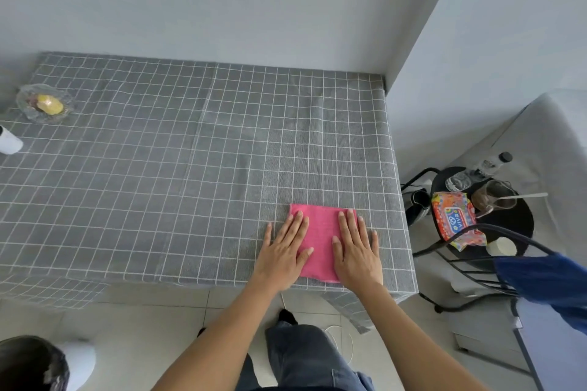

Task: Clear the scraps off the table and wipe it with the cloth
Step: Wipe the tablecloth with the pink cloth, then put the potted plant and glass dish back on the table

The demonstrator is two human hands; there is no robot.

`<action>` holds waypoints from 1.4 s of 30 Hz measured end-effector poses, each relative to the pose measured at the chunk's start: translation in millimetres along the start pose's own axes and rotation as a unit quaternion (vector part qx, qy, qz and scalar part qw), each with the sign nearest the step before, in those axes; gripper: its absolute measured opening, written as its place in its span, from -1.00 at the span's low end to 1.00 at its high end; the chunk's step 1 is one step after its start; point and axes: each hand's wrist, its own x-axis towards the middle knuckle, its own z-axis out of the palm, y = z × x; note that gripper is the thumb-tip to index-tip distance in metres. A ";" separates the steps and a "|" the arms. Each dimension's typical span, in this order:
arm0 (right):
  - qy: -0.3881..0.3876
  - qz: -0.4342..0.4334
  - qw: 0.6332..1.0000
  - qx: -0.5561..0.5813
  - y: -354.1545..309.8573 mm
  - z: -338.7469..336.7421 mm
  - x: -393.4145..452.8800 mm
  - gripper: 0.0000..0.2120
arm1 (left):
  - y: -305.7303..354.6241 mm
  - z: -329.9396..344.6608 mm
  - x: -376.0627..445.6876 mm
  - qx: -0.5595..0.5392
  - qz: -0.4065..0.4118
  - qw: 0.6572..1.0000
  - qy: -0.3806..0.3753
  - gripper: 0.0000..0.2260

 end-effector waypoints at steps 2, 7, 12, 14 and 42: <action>-0.006 0.001 1.000 -0.005 -0.4 -2.1 1.1 -0.37 | -0.9 -1.5 1.2 0.003 -0.002 1.000 -0.010 -0.41; -0.025 0.010 0.999 -0.026 -3.6 -5.9 3.3 -0.42 | -0.4 -9.3 1.5 -0.003 0.008 0.999 -0.032 -0.41; -0.048 0.033 0.998 -0.028 -15.1 -21.5 13.1 -0.47 | -13.7 -27.3 2.0 -0.036 0.012 0.999 -0.023 -0.44; -0.051 0.039 0.997 -0.041 -23.0 -30.1 18.8 -0.46 | -29.6 -39.8 1.3 -0.030 -0.002 0.999 -0.015 -0.44; -0.133 -0.233 0.955 -0.128 -455.8 -2.9 80.2 -0.47 | -404.2 -156.5 -214.0 -0.035 -0.362 0.931 0.031 -0.42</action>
